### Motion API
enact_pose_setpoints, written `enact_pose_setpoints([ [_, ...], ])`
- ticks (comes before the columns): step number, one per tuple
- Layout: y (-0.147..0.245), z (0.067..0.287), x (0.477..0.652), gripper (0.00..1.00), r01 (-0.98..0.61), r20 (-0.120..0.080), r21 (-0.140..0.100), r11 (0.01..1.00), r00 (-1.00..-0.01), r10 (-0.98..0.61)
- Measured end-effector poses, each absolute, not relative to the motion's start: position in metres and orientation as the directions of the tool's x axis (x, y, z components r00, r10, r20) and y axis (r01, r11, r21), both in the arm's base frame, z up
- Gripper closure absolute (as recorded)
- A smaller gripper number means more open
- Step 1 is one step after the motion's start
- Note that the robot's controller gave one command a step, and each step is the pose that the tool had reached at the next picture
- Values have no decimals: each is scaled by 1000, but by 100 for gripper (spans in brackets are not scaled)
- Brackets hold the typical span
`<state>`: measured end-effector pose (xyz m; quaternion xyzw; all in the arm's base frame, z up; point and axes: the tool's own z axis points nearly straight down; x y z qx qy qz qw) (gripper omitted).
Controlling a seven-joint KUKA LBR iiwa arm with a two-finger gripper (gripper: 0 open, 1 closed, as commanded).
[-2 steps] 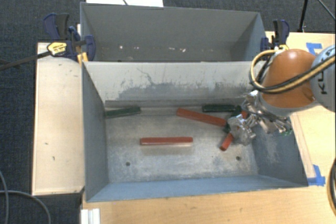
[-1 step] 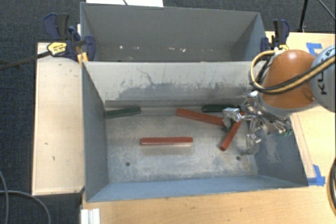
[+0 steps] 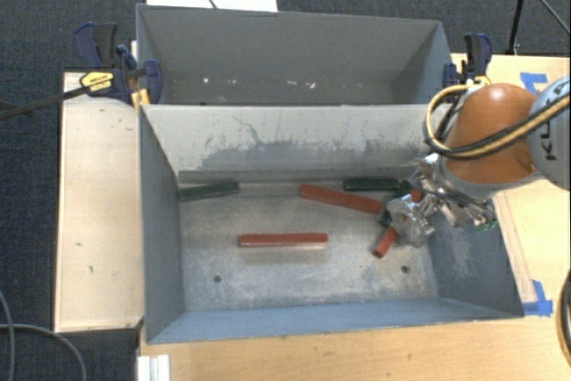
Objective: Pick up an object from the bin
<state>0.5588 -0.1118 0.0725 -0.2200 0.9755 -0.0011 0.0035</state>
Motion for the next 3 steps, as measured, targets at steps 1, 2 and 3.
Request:
enact_pose_setpoints([
  [1, -125, 142, 582, 100, -424, -10, -7, 906, -906, -424],
  [2, -123, 138, 580, 0, -423, -3, -1, 906, -906, -423],
  [3, -78, 69, 556, 0, -743, 0, 4, 669, -669, -743],
])
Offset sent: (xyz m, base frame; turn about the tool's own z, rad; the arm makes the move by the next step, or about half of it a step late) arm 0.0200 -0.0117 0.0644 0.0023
